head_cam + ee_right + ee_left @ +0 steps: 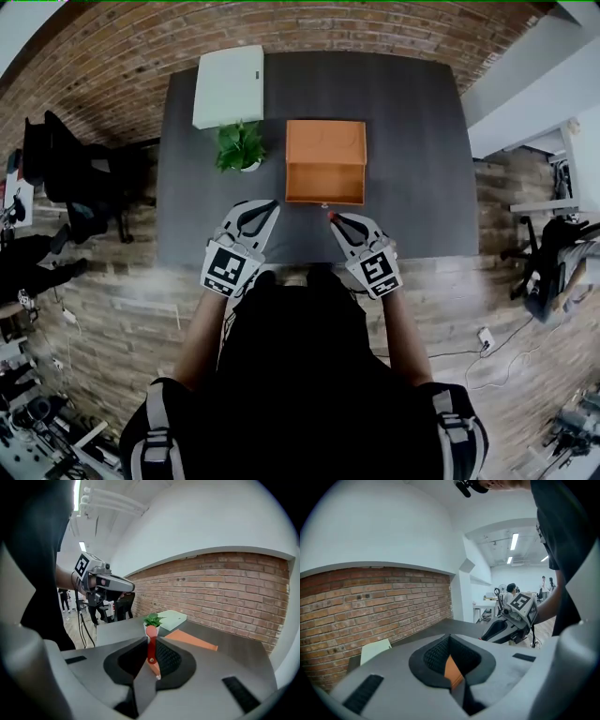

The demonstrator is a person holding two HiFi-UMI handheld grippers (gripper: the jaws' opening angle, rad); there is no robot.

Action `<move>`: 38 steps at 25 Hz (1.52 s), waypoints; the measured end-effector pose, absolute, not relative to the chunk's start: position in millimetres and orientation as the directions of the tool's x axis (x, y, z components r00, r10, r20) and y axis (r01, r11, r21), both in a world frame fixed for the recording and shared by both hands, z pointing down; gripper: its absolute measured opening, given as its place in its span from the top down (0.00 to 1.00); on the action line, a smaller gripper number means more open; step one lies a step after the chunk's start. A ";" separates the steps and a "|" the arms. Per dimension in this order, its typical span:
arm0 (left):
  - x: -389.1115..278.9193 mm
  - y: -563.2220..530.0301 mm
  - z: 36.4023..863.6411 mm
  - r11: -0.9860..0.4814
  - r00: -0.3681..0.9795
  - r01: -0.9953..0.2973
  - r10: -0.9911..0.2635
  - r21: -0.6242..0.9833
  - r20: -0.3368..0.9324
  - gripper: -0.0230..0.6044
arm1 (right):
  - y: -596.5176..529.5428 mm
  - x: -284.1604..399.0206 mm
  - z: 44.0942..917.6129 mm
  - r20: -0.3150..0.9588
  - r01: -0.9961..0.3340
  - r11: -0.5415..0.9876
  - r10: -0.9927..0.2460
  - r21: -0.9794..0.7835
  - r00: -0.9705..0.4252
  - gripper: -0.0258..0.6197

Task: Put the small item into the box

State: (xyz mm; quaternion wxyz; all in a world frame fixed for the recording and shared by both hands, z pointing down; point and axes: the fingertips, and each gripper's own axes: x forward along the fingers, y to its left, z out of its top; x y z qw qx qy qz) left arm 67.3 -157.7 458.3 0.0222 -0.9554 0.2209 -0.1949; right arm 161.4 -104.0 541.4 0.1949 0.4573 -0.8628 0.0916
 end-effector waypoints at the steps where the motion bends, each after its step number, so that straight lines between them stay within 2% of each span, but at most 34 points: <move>1: 67.7 -157.5 458.7 -0.892 0.817 -0.433 -0.449 -0.129 0.362 0.93 | -106.5 163.3 542.3 0.421 -0.813 0.581 -0.743 0.020 -0.521 0.86; 8: 51.1 -154.5 462.1 -0.804 0.726 -0.580 -0.582 -0.130 0.366 0.93 | -118.3 170.2 552.9 0.438 -0.730 0.683 -0.665 0.030 -0.605 0.86; 16: 38.8 -144.6 467.1 -0.755 0.671 -0.642 -0.636 -0.132 0.381 0.93 | -135.8 175.3 570.7 0.460 -0.700 0.713 -0.631 0.027 -0.625 0.86; 38: 42.3 -203.5 468.7 -0.818 0.751 -0.571 -0.554 -0.069 0.359 0.93 | -183.6 154.4 613.7 0.597 -0.683 0.726 -0.582 0.075 -0.553 0.86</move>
